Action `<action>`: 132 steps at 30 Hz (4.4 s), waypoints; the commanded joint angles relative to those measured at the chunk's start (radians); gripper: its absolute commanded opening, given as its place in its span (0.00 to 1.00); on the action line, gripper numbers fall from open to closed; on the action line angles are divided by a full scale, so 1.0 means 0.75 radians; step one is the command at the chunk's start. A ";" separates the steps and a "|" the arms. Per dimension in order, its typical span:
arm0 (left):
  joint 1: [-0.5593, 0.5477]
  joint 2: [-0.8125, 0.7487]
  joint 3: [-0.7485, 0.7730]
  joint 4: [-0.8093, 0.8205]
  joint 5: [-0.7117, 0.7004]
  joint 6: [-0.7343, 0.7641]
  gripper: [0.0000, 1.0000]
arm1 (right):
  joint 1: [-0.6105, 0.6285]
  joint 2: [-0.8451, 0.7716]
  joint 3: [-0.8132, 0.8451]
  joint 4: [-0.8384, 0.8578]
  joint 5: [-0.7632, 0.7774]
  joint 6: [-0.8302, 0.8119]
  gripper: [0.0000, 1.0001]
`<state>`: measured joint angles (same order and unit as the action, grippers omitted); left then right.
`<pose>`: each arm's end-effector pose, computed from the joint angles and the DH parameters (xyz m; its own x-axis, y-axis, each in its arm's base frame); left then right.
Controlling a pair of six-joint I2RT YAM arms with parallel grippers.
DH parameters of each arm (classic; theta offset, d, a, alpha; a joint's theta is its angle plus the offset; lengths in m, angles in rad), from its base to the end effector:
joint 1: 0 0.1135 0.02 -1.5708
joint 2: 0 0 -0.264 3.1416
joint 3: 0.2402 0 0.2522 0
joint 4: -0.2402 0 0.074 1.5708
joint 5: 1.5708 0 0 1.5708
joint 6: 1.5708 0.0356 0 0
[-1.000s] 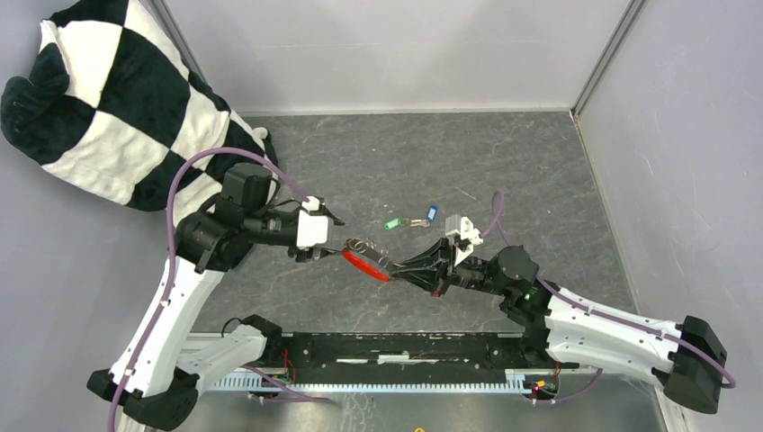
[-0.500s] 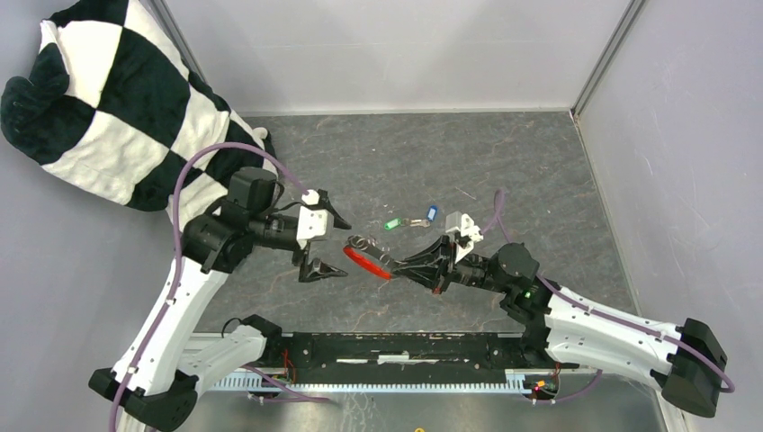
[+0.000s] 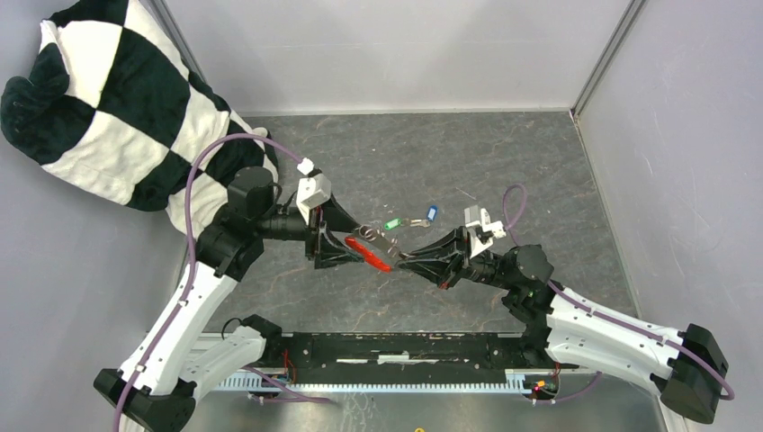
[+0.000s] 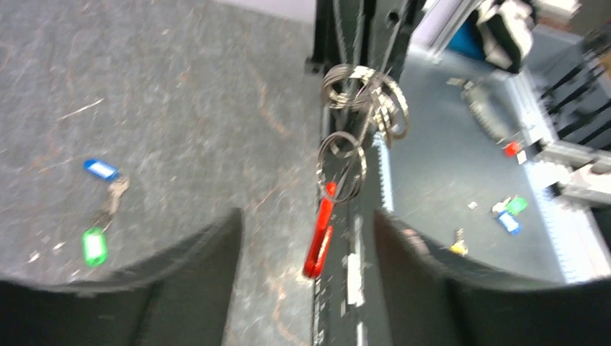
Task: Put the keys on the keyring
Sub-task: Adjust the keyring.
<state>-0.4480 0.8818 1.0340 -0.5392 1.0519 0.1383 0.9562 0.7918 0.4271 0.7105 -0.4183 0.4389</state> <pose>0.1399 -0.1015 0.3791 -0.2074 0.1755 -0.9624 0.9775 0.0752 -0.1969 0.0949 0.1595 0.3062 -0.2340 0.3419 -0.9101 -0.9583 0.0767 0.2752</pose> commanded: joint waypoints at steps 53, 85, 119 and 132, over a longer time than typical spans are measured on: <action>-0.179 0.175 0.465 -0.922 -0.484 1.725 0.02 | -0.051 0.405 0.863 -1.023 -0.420 -0.698 0.79; -0.243 0.062 0.336 -0.848 -0.545 1.894 0.02 | 0.079 0.532 0.926 -1.092 -0.563 -0.714 0.65; -0.243 0.136 0.452 -0.729 -0.441 1.360 0.02 | 0.176 0.461 0.856 -1.007 0.176 -0.746 0.32; -0.243 0.121 0.412 -0.729 -0.455 1.386 0.02 | 0.193 0.476 0.853 -0.890 0.046 -0.744 0.35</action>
<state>-0.6258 0.9878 1.3361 -1.1194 0.6674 1.2011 1.0977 1.1465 1.0496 -0.0288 -0.3363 -0.1066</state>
